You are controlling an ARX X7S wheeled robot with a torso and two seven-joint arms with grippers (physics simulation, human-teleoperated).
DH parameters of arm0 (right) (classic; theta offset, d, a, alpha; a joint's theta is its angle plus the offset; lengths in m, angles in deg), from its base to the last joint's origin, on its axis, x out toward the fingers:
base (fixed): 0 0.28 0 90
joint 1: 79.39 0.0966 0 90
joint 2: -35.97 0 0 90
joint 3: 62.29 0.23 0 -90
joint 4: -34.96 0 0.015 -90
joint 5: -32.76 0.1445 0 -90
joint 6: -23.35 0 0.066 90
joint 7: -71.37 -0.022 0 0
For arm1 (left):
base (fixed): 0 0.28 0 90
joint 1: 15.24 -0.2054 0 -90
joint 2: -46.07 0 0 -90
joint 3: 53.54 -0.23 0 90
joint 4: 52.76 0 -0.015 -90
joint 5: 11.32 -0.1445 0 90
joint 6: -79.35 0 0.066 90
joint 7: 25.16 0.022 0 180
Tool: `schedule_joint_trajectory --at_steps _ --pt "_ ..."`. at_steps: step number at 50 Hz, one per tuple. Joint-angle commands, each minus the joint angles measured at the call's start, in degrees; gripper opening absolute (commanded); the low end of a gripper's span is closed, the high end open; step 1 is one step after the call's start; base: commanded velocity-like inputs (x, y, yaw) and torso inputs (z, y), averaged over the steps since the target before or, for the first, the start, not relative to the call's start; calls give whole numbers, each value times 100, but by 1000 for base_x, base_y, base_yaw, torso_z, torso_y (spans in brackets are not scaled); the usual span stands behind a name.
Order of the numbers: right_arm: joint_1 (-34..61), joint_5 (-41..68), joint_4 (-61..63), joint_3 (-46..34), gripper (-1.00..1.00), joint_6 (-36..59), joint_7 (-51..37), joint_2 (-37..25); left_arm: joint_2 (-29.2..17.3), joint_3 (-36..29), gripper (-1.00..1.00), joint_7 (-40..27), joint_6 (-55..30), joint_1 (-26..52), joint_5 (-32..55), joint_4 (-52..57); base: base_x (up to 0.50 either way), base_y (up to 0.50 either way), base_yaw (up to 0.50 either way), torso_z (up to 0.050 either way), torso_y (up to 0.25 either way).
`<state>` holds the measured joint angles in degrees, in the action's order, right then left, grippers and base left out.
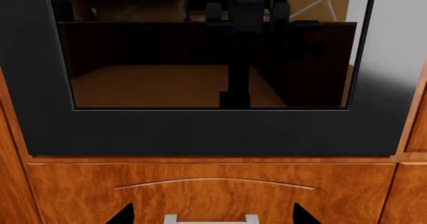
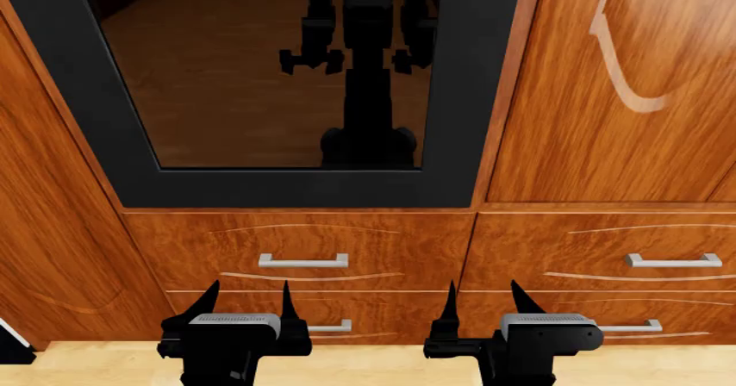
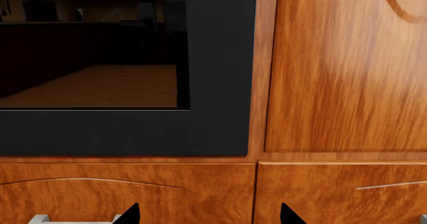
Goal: Preheat the oven by turning the temperature knob.
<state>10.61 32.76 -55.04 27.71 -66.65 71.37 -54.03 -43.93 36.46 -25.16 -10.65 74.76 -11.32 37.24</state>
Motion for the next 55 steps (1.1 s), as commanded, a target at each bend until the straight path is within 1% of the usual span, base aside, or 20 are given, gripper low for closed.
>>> schedule_joint_trajectory --at_steps 1,7,15,16,23,40,53,54,55 --pt "48 84 -39 -75 100 74 -214 -69 -86 -78 100 -198 -49 38 28 -64 0 0 0 0 0" --pt "51 505 74 -126 100 326 -313 -188 -194 -192 100 -387 -79 73 141 -117 0 0 0 0 0" --pt "55 655 70 -212 100 343 -431 -281 -287 -280 100 -351 97 50 435 -115 0 0 0 2 0" --pt "60 697 69 -223 100 369 -420 -291 -302 -301 100 -241 88 31 575 -73 0 0 0 50 0" --pt "69 777 59 -285 100 363 -502 -348 -365 -366 100 -278 68 21 696 -48 0 0 0 50 0" --pt "87 914 50 -434 100 353 -620 -467 -508 -517 100 -328 90 19 840 36 0 0 0 50 0" --pt "78 1023 99 -513 100 366 -723 -551 -607 -640 100 -471 -69 26 869 155 0 0 0 50 0" --pt "73 1033 112 -515 100 363 -732 -558 -594 -648 100 -442 104 17 889 152 0 0 0 50 0" --pt "41 1051 200 -490 100 359 -780 -554 -541 -609 100 -280 577 -84 1108 302 0 0 0 50 0"
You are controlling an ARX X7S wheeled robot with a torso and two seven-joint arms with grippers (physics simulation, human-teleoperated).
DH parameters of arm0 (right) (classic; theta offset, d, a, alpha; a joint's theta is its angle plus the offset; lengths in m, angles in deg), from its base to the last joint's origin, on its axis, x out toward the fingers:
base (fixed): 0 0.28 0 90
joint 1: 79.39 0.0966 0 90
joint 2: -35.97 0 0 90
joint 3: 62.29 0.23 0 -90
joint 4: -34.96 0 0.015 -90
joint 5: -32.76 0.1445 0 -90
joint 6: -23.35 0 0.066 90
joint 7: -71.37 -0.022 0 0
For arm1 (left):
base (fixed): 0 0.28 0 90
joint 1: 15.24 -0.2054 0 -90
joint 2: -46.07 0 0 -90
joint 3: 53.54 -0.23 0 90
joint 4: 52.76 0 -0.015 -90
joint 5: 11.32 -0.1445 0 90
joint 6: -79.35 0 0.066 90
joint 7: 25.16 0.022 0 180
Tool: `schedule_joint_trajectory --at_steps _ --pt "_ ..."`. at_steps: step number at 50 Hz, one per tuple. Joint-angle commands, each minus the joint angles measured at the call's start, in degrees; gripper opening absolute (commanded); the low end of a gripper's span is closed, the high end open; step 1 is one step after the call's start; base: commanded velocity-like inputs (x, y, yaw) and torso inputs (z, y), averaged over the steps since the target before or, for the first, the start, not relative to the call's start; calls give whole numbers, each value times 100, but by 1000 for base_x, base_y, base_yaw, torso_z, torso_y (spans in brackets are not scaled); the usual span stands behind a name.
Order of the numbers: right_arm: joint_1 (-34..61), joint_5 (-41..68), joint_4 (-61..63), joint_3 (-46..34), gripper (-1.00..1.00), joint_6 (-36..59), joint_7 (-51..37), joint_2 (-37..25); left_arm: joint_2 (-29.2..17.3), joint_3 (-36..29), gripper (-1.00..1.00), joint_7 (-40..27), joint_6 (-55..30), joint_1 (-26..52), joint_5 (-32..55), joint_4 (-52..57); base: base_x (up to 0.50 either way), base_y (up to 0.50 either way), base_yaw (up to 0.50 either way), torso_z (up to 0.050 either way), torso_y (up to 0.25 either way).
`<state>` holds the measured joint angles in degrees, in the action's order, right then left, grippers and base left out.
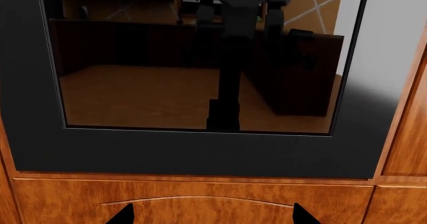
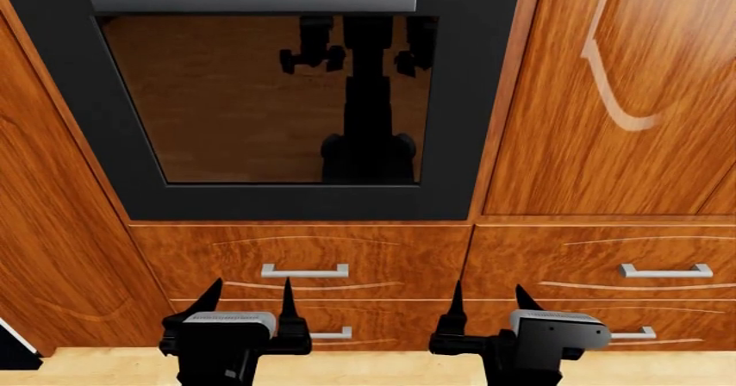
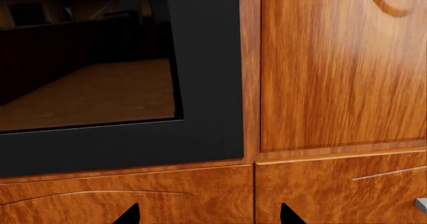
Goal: Preheat the oven by turning the temperature knob.
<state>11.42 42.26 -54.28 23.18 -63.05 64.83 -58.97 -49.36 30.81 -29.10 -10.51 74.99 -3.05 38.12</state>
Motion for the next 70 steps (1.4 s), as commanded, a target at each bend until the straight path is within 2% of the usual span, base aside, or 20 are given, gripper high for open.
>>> schedule_joint_trajectory --at_steps 1,4,7,11,15,17,27,42,70 --pt "-107 -6 246 -27 100 -241 -214 -55 -42 -124 100 73 534 -137 128 409 0 0 0 0 0" --pt "-469 18 1924 -34 100 189 -417 -182 -108 -330 100 -32 932 -337 -397 1440 0 0 0 0 0" --pt "-830 147 3476 32 100 721 -632 -299 -111 -350 100 -232 752 -482 -684 2474 0 0 0 0 0" --pt "-1015 518 4572 224 100 1111 -797 -375 -130 -391 100 -394 246 -590 -1129 3769 0 0 0 0 0" --pt "-1032 783 5267 508 100 1334 -943 -512 -148 -207 100 -587 -17 -670 -1334 4370 0 0 0 0 0" --pt "-955 773 5341 616 100 1423 -1051 -541 -200 -153 100 -697 168 -711 -1541 4342 0 0 0 0 0" --pt "-896 650 5694 533 100 1511 -1159 -719 -234 156 100 -983 253 -778 -1390 4372 0 0 0 0 0" --pt "-1025 610 5560 401 100 995 -1037 -847 -296 209 100 -1173 299 -833 -1319 4267 18 0 0 0 0" --pt "-1073 977 5683 426 100 962 -1229 -990 -429 47 100 -1320 264 -832 -1287 4329 450 0 0 0 0"
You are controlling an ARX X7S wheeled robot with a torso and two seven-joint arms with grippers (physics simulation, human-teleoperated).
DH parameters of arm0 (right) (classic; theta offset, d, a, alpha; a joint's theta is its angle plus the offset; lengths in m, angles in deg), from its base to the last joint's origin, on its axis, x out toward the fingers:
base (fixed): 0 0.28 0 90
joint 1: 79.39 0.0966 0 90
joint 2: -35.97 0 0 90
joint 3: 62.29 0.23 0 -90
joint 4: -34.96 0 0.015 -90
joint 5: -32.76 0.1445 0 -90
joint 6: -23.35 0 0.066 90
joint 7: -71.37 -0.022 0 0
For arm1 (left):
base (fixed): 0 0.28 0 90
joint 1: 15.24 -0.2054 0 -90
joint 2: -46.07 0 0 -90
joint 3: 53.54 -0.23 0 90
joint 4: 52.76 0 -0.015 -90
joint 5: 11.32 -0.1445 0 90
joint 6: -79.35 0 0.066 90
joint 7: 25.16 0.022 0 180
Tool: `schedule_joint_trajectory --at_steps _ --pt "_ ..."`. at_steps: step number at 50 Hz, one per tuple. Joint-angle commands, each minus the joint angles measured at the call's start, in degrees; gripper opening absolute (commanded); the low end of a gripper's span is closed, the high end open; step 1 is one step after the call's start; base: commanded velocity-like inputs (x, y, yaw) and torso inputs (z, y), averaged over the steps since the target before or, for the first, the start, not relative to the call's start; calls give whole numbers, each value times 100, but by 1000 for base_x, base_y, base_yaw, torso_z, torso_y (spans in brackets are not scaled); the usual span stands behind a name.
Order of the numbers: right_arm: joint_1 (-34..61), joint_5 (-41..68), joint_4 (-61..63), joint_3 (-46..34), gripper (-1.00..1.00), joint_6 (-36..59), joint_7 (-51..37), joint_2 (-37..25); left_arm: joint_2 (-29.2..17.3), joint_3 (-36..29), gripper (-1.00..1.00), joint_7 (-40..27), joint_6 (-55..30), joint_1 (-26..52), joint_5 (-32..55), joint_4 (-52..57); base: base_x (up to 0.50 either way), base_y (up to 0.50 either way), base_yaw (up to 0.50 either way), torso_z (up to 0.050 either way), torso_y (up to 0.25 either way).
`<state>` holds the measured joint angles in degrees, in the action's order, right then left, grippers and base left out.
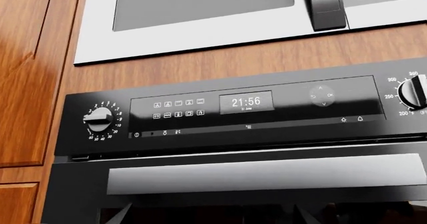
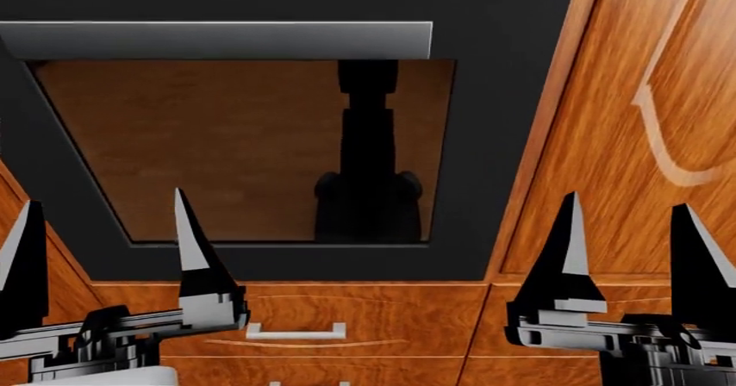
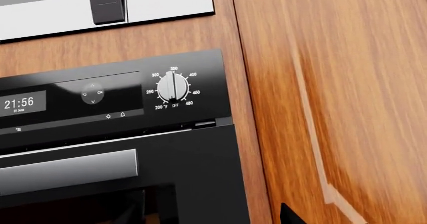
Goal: Preheat the oven by turning the temperature knob.
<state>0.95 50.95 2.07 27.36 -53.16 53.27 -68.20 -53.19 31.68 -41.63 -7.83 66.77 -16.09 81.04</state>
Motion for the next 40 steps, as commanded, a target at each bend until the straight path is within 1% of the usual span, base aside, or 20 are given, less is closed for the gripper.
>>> schedule_joint_trajectory --at_steps 1,7,18,25,28,30,31,32,34,35,36,37,38,39,40 --pt "-22 126 52 19 100 -25 -87 -72 -49 -37 100 -79 -2 -12 13 47 480 0 0 0 0" --pt "-43 285 86 54 100 -28 -134 -113 -76 -78 100 -102 29 -7 33 17 482 0 0 0 0" --pt "-33 178 30 -53 100 -95 -199 -171 -132 -123 100 -140 13 11 62 -4 477 0 0 0 0" --pt "-11 164 45 -58 100 -101 -316 -163 -170 -141 100 -170 22 6 63 16 22 0 0 0 2" --pt "33 184 88 -44 100 34 -433 -178 -178 -151 100 -181 31 20 96 -31 0 0 0 0 0" --pt "71 242 271 -93 100 230 -578 -295 -182 -169 100 -187 23 29 93 -44 0 0 0 0 0" --pt "158 323 286 -426 100 121 -1048 -807 -184 -178 100 -191 24 38 88 -54 0 0 0 0 0" --pt "410 479 287 -906 100 -61 -1803 -1555 -188 -187 100 -191 30 49 93 -80 0 0 0 0 0" --pt "1707 916 287 -2533 100 -709 -3522 -3274 -203 -198 100 -189 49 51 114 -109 0 0 0 0 0" --pt "2567 1565 287 -3392 100 -1193 -4381 -4133 -215 -172 100 -198 52 45 136 -112 0 0 0 0 0" --pt "3426 2011 287 -4252 100 -1348 -5240 -4993 -221 -170 100 -203 55 43 141 -107 0 0 0 0 0" --pt "4286 2644 288 -5111 100 -1464 -5722 -5210 -223 -170 100 -209 64 42 154 -123 0 0 0 0 0" --pt "5145 2944 288 -5971 100 -1649 -6037 -5272 -226 -179 100 -212 70 43 151 -136 0 0 0 0 0" --pt "6004 3429 287 -6830 100 -1734 -6270 -5264 -228 -189 100 -214 70 46 151 -148 0 0 0 0 0" --pt "6864 3634 287 -7690 100 -1981 -6461 -5237 -233 -193 100 -217 69 47 150 -145 0 0 0 0 0"
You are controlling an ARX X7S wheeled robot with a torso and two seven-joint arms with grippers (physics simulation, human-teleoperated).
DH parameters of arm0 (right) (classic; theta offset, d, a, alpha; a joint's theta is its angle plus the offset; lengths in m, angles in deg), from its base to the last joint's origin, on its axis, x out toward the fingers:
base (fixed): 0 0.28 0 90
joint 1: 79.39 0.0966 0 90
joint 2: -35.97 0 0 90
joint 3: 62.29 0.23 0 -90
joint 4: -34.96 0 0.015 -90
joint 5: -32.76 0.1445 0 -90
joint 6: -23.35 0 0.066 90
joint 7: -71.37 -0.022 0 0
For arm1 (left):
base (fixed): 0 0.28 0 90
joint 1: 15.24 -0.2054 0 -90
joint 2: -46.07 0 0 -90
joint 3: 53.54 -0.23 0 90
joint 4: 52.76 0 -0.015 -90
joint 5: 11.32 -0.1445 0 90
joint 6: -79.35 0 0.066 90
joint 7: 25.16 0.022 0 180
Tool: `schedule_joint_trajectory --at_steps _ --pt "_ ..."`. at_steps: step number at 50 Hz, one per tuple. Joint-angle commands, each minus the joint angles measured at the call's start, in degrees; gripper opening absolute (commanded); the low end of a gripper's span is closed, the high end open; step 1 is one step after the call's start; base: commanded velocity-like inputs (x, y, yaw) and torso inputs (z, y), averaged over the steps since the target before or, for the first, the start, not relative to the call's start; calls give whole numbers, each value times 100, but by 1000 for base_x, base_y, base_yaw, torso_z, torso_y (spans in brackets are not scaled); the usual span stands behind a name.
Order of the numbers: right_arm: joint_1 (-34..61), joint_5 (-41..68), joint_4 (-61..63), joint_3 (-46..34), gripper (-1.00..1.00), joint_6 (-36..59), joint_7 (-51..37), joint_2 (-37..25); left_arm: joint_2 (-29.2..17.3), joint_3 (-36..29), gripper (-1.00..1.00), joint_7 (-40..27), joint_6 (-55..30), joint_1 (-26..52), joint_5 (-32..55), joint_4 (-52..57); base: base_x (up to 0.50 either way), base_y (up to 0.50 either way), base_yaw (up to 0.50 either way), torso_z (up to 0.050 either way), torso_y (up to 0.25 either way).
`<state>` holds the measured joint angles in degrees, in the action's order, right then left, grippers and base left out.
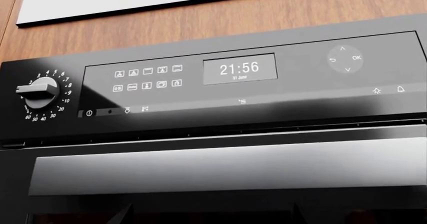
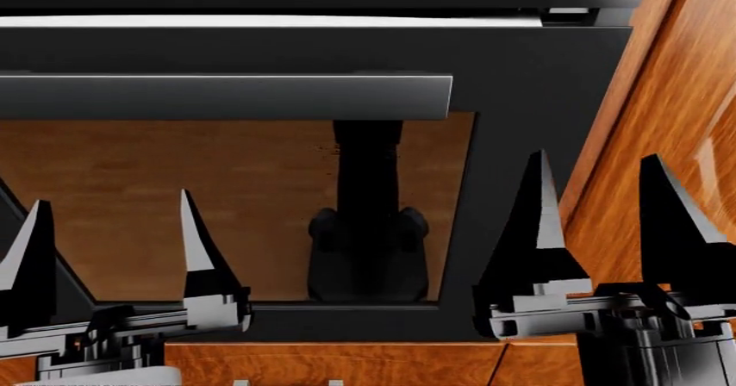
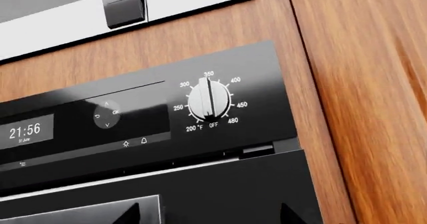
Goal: Preheat the oven by turning the temperature knob.
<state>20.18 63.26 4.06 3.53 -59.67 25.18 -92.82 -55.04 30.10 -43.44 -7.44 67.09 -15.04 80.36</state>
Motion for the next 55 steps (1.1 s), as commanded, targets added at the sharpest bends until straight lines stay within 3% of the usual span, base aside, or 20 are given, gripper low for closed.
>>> schedule_joint_trajectory --at_steps 1,2,6,8,17,35,55 --pt "5800 2923 89 -6166 100 -1523 -3682 -2793 -52 -37 100 -41 24 15 42 -73 0 0 0 0 0" --pt "6659 3238 87 -7025 100 -1569 -3664 -2820 -57 -37 100 -45 22 10 42 -58 0 0 0 0 0" --pt "9870 4333 -232 -6902 100 -1555 -3310 -2858 -79 -32 100 -62 36 -8 65 -33 0 0 0 0 0" --pt "10027 4895 -601 -6798 100 -1686 -3063 -2842 -87 -32 100 -70 46 -10 82 -45 0 0 0 0 0" --pt "11129 5914 -1615 -6522 100 -656 -2621 -2388 -114 -46 100 -99 45 2 123 -61 0 0 0 0 0" --pt "11183 6985 -2585 -6650 100 -38 -2515 -1741 -179 -81 100 -157 67 16 193 -123 0 0 0 0 0" --pt "11095 7442 -3037 -6702 100 302 -1980 -1408 -242 -123 100 -225 81 34 230 -182 0 0 0 0 0"
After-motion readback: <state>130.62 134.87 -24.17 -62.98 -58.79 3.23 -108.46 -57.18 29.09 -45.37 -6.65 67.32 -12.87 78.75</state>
